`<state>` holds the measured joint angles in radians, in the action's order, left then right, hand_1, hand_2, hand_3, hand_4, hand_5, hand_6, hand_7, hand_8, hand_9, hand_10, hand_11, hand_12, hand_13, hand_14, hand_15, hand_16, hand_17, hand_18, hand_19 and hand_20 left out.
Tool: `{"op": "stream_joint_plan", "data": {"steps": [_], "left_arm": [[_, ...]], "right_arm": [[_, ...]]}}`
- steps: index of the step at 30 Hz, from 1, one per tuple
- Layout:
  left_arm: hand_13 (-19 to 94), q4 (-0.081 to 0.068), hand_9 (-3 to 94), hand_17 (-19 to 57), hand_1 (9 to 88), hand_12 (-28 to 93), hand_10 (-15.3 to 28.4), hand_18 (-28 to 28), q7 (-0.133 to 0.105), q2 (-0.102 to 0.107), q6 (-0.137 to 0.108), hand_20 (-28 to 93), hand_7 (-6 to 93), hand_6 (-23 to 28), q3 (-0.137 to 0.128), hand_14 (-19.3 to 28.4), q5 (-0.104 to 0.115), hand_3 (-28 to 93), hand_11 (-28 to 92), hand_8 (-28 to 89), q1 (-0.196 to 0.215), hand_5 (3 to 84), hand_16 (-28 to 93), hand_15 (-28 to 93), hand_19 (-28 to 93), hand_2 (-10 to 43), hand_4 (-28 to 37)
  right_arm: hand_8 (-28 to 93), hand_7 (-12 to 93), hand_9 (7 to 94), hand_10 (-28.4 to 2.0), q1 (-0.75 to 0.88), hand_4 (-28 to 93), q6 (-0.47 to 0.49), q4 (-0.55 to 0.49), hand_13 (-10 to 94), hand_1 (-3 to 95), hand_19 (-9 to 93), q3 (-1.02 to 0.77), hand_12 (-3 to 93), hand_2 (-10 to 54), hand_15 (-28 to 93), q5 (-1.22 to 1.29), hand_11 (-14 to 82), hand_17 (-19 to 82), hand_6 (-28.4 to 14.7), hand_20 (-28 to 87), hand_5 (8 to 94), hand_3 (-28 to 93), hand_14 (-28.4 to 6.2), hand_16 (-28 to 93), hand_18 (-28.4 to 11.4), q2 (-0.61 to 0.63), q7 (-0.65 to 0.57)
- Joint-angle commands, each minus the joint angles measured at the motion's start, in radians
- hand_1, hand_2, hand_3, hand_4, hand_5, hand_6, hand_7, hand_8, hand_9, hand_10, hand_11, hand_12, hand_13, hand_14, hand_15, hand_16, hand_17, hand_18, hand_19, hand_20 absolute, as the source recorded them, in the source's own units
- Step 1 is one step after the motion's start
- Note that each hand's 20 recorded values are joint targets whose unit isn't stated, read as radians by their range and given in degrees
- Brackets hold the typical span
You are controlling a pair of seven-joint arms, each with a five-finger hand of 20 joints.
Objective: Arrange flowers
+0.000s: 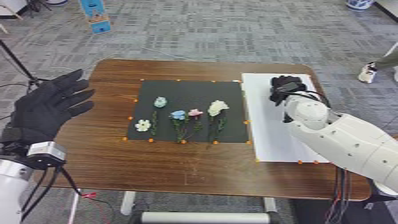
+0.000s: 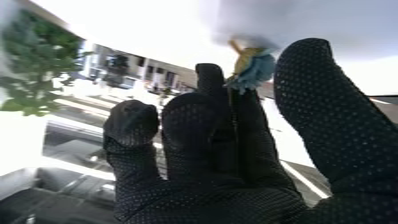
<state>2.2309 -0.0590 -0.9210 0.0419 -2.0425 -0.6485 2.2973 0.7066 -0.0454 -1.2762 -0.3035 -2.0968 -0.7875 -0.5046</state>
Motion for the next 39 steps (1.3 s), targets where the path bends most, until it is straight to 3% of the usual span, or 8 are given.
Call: {"op": "stream_joint_plan", "data": {"steps": [1, 3, 5, 8, 11, 17, 27, 39], "left_arm": [[24, 0.001, 28.9, -9.9, 21.5, 19, 12.8, 23.9, 0.0, 0.007, -0.005, 9, 18.2, 3.0, 0.001, 15.3, 0.002, 70, 22, -9, -0.007, 30.7, 2, 28, 45, -3.9, -28.3], [24, 0.002, 28.9, -9.9, 21.4, 19, 12.8, 23.9, -0.002, 0.007, -0.004, 9, 18.1, 3.0, 0.0, 15.3, 0.004, 70, 22, -9, -0.003, 30.7, 2, 28, 45, -3.9, -28.3], [24, 0.003, 29.0, -9.9, 21.5, 19, 12.8, 23.9, -0.001, 0.007, -0.004, 9, 18.2, 3.0, -0.001, 15.3, 0.003, 70, 22, -9, 0.0, 30.7, 2, 28, 45, -3.9, -28.3], [24, 0.001, 29.0, -9.9, 21.5, 19, 12.9, 23.9, 0.0, 0.008, -0.006, 9, 18.3, 3.0, 0.0, 15.3, 0.005, 70, 22, -9, 0.001, 30.7, 2, 28, 45, -3.8, -28.3], [24, 0.002, 29.0, -9.9, 21.5, 19, 12.9, 23.9, 0.0, 0.005, -0.002, 9, 18.3, 3.0, -0.001, 15.3, 0.005, 70, 22, -9, 0.005, 30.7, 2, 28, 45, -3.8, -28.3], [24, 0.002, 29.0, -9.9, 21.5, 19, 12.9, 23.9, 0.001, 0.005, 0.0, 9, 18.3, 3.0, 0.0, 15.3, 0.005, 70, 22, -9, 0.001, 30.9, 1, 28, 45, -3.9, -28.3], [24, 0.0, 29.1, -9.8, 21.5, 19, 12.9, 23.8, 0.003, 0.003, -0.003, 9, 18.0, 3.1, 0.007, 15.2, 0.005, 70, 22, -9, -0.011, 30.9, 1, 28, 45, -3.8, -28.3], [24, -0.001, 29.1, -9.9, 21.6, 19, 12.8, 23.9, 0.003, -0.004, -0.004, 9, 18.1, 3.1, 0.012, 15.2, 0.005, 70, 22, -9, -0.017, 30.9, 2, 28, 45, -3.7, -28.3]], "right_arm": [[-14, 27, 51.9, -7.2, -0.035, -28, -0.107, 0.025, 63, 40.6, 92, 0.038, 17.8, -9.5, 87, 0.037, 21.5, 35, 0.6, 54, 43.3, 87, -6.6, 29, -20.5, -0.007, 0.128], [-16, 29, 59.7, -6.9, -0.038, -28, -0.119, 0.018, 65, 42.1, 92, 0.049, 18.4, -9.5, 87, 0.013, 24.5, 36, 2.8, 54, 49.5, 86, -6.0, 30, -20.0, -0.005, 0.121], [-17, 32, 65.7, -6.0, -0.038, -28, -0.101, 0.009, 66, 44.1, 92, 0.048, 25.7, -9.5, 86, 0.013, 22.1, 37, 4.3, 55, 54.5, 83, -5.5, 31, -19.7, -0.006, 0.116], [-5, 40, 75.2, -4.9, -0.037, -28, -0.085, 0.009, 67, 48.4, 93, 0.05, 41.4, -9.5, 86, -0.002, 15.7, 39, 4.5, 55, 58.6, 78, -4.8, 32, -19.3, -0.008, 0.107], [-1, 46, 80.0, -4.6, -0.021, -28, -0.057, -0.008, 69, 50.0, 93, 0.036, 45.9, -9.5, 86, -0.004, 20.0, 40, 4.7, 56, 63.9, 78, -4.1, 33, -18.8, 0.0, 0.108], [1, 47, 83.5, -3.9, 0.027, -28, -0.057, -0.078, 71, 51.2, 93, -0.003, 48.5, -9.5, 85, 0.014, 22.7, 42, 5.0, 57, 70.9, 79, -3.6, 33, -18.6, 0.034, 0.129], [2, 46, 84.7, -3.7, 0.187, -28, -0.119, -0.288, 72, 51.1, 93, -0.158, 49.3, -9.5, 85, 0.044, 22.9, 43, 4.1, 58, 73.2, 81, -3.5, 34, -18.8, 0.065, 0.198], [2, 45, 85.0, -3.7, 0.311, -28, -0.105, -0.361, 72, 51.3, 93, -0.253, 49.3, -9.5, 85, 0.008, 22.4, 43, 4.0, 59, 73.6, 81, -3.4, 35, -18.8, 0.037, 0.232]]}}
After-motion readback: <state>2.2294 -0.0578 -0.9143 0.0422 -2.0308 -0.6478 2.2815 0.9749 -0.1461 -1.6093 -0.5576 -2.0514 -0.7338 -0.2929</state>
